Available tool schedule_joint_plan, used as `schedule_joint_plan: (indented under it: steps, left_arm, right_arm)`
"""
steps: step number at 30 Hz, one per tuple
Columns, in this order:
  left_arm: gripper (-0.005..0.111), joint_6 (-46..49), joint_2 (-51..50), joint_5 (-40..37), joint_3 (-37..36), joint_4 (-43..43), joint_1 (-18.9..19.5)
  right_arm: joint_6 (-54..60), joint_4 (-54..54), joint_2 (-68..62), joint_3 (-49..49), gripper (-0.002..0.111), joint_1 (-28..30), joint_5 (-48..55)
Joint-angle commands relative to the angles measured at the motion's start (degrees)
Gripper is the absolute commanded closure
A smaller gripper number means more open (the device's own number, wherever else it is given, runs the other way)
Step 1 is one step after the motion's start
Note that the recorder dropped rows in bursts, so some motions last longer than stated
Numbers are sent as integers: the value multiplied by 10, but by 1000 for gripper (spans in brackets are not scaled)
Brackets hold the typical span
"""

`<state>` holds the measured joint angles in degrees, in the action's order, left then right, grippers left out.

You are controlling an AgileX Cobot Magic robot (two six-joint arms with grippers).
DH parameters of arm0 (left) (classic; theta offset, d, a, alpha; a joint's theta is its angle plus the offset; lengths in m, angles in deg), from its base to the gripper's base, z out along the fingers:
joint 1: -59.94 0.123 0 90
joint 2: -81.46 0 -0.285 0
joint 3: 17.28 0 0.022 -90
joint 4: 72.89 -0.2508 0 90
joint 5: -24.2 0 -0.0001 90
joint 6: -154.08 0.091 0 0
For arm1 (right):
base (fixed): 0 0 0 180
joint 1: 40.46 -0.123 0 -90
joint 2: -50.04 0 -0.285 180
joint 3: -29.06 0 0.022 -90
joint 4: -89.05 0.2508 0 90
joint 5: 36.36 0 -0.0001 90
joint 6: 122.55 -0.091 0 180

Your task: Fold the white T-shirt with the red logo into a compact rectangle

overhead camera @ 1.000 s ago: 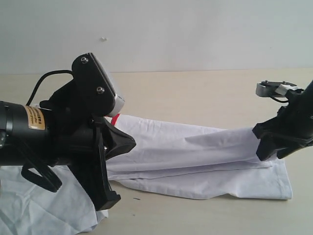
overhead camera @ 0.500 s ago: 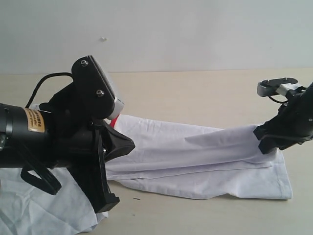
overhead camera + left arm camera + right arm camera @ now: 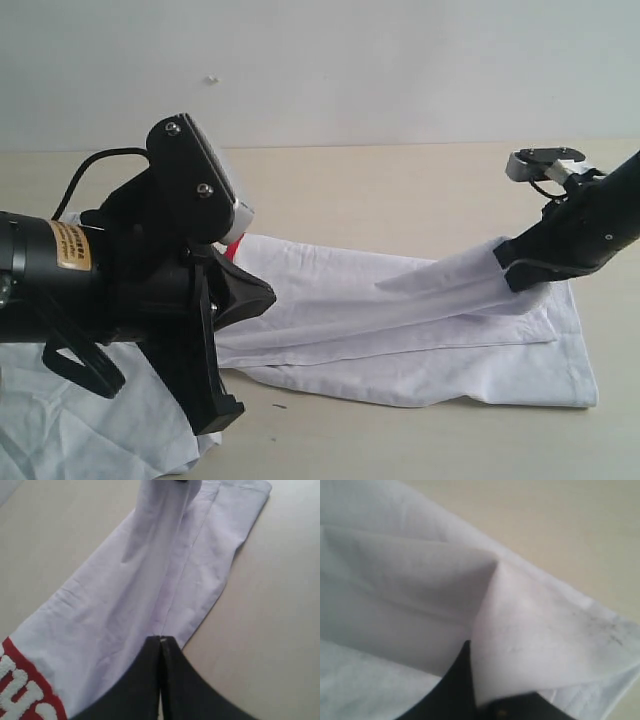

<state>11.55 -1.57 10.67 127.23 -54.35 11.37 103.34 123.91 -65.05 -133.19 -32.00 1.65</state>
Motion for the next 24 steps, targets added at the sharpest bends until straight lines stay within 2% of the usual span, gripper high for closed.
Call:
schedule_joint_plan:
  steps: [1,6,13,16,20,21,23,24]
  left_arm:
    - [107,-1,-1,4,-2,1,1]
    - [107,-1,-1,4,-2,1,1]
    - [107,-1,-1,4,-2,1,1]
    - [107,-1,-1,4,-2,1,1]
    - [107,-1,-1,4,-4,1,1]
    - [107,-1,-1,4,-4,1,1]
    - [107,-1,-1,2,-3,1,1]
    - [107,-1,-1,2,-3,1,1]
  right_arm:
    - [-29,20,34,-46,108,2,86]
    - [-113,-18,54,-80,108,2,193]
    - [-275,-220,53,-81,108,2,294]
    - [-285,-219,53,-81,108,2,277]
    - [-244,-198,52,-81,108,2,258]
    - [-245,-208,50,-79,106,2,251]
    - [-273,-284,36,-76,93,2,238]
    - [-341,-357,22,-76,82,2,225]
